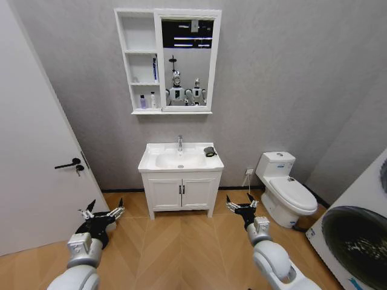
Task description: Move facial cleanser and shampoo from washbasin to cabinet, then wipe washbasin with towel.
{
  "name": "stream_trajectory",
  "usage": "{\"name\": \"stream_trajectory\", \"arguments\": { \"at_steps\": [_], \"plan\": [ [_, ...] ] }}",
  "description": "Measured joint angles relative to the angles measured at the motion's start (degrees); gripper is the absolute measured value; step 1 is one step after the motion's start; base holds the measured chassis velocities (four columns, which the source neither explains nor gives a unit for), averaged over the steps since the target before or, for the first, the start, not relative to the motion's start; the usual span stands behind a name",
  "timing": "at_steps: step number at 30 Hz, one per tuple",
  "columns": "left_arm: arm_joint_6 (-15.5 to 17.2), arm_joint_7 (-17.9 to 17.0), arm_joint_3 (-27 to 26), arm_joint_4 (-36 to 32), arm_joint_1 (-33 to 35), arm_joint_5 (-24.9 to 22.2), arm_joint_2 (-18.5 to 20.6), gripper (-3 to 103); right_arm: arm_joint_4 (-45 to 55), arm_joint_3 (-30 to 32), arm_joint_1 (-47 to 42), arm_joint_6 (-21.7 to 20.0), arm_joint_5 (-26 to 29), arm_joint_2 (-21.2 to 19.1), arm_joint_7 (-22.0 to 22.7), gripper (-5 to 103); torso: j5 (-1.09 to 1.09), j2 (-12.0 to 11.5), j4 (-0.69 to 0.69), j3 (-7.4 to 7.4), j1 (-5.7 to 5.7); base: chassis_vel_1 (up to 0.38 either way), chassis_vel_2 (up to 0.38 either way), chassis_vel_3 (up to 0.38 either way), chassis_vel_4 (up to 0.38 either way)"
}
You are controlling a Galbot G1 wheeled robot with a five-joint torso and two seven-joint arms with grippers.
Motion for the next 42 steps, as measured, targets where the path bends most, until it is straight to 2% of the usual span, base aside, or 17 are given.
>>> {"name": "stream_trajectory", "arguments": {
  "at_steps": [42],
  "plan": [
    [0.0, 0.0, 0.0, 0.0, 0.0, 0.0, 0.0, 100, 0.0, 0.0, 0.0, -0.05, 0.01, 0.0, 0.1, 100, 0.0, 0.0, 0.0, 0.0, 0.0, 0.0, 0.0, 0.0, 0.0]
  ]
}}
